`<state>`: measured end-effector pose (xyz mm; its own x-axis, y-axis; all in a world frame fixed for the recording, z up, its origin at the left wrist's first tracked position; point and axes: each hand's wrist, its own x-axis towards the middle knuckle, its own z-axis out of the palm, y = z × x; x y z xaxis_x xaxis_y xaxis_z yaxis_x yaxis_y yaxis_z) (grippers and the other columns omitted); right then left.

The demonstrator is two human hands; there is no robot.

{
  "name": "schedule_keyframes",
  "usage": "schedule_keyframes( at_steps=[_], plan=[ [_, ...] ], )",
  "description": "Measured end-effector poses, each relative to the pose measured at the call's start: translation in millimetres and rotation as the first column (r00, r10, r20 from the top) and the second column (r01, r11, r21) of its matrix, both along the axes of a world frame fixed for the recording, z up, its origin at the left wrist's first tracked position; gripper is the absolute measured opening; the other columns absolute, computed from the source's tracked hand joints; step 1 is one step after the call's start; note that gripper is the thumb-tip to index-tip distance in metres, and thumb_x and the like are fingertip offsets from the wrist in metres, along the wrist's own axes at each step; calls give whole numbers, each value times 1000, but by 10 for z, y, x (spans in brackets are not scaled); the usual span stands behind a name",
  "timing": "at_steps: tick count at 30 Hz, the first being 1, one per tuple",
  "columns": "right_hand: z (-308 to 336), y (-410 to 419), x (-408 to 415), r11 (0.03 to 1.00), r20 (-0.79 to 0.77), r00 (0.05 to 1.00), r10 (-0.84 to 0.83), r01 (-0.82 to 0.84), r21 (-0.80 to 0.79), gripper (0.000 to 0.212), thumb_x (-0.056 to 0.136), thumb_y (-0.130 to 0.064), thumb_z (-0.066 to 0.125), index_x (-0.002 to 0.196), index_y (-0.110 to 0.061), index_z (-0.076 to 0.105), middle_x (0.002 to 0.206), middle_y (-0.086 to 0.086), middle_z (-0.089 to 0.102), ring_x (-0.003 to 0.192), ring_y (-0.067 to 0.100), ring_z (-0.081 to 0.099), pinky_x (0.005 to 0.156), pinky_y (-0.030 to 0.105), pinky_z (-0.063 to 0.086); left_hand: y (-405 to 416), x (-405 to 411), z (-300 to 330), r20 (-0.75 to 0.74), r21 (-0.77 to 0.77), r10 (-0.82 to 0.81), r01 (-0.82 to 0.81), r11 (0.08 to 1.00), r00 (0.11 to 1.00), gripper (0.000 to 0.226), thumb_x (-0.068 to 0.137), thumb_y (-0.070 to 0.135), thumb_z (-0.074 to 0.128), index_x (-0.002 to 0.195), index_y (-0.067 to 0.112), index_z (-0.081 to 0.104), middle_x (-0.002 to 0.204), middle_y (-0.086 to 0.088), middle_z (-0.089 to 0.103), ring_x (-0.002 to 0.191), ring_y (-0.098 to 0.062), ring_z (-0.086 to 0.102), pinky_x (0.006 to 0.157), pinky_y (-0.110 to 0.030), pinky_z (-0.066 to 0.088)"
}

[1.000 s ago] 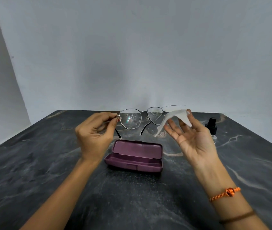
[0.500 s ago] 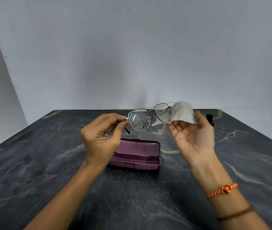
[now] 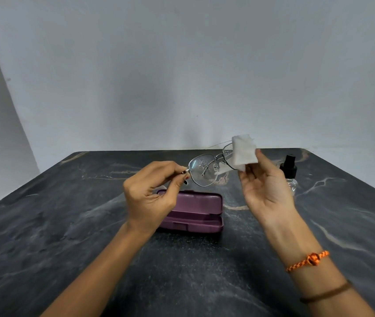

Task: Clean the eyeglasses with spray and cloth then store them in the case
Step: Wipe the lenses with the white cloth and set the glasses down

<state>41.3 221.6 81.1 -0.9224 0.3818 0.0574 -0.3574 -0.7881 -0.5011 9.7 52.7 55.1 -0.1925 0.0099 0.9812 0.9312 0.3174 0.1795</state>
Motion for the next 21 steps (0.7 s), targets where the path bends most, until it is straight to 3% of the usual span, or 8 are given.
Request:
schedule_keyframes(
  at_steps=[3, 5, 8, 13, 18, 21],
  plan=[
    [7, -9, 26, 999, -21, 1000, -23, 24, 34, 20, 74, 2, 60, 60, -9, 70, 61, 0, 70, 62, 6, 66, 59, 15, 55, 19, 17, -8, -7, -29, -18, 17, 999, 1000, 6, 71, 0, 69, 74, -5, 70, 77, -2, 64, 67, -9, 61, 61, -18, 54],
    [-5, -9, 31, 998, -3, 999, -40, 40, 47, 20, 78, 7, 56, 69, -9, 66, 57, -1, 70, 54, 5, 67, 54, 14, 55, 27, 20, -17, -18, -47, -17, 16, 999, 1000, 6, 69, -2, 71, 74, -5, 70, 77, -2, 64, 68, -9, 62, 62, -17, 54],
    [-38, 4, 19, 996, 35, 998, -48, 45, 75, 20, 78, 12, 54, 83, -7, 58, 69, 3, 69, 62, 10, 67, 53, 17, 56, 32, 25, -19, -32, -55, -18, 17, 998, 999, 6, 69, -2, 70, 74, -5, 70, 78, -2, 63, 69, -9, 61, 63, -15, 53],
    [-43, 28, 8, 998, 64, 997, 31, -35, 56, 10, 77, 6, 59, 78, -3, 58, 69, 6, 71, 60, 12, 70, 66, 25, 58, 32, 16, -15, -29, -50, -15, 13, 999, 999, 7, 70, 0, 69, 74, -5, 70, 78, -2, 63, 68, -9, 61, 62, -16, 53],
    [-51, 53, 6, 983, 90, 990, 106, -118, 140, 2, 81, -7, 60, 82, -7, 59, 59, 3, 72, 55, 10, 69, 51, 19, 56, 29, 21, -21, -20, -67, -18, 17, 998, 1000, 7, 69, -2, 72, 75, -4, 70, 78, -2, 63, 68, -11, 62, 62, -16, 53],
    [-52, 61, -6, 971, 102, 988, 116, -135, 199, 3, 82, -13, 60, 84, -11, 59, 60, 1, 72, 57, 11, 69, 53, 21, 57, 16, 9, -20, 4, -73, -2, 2, 997, 1000, 9, 65, -8, 72, 73, -5, 70, 77, -3, 64, 67, -11, 62, 62, -17, 54]
  ],
)
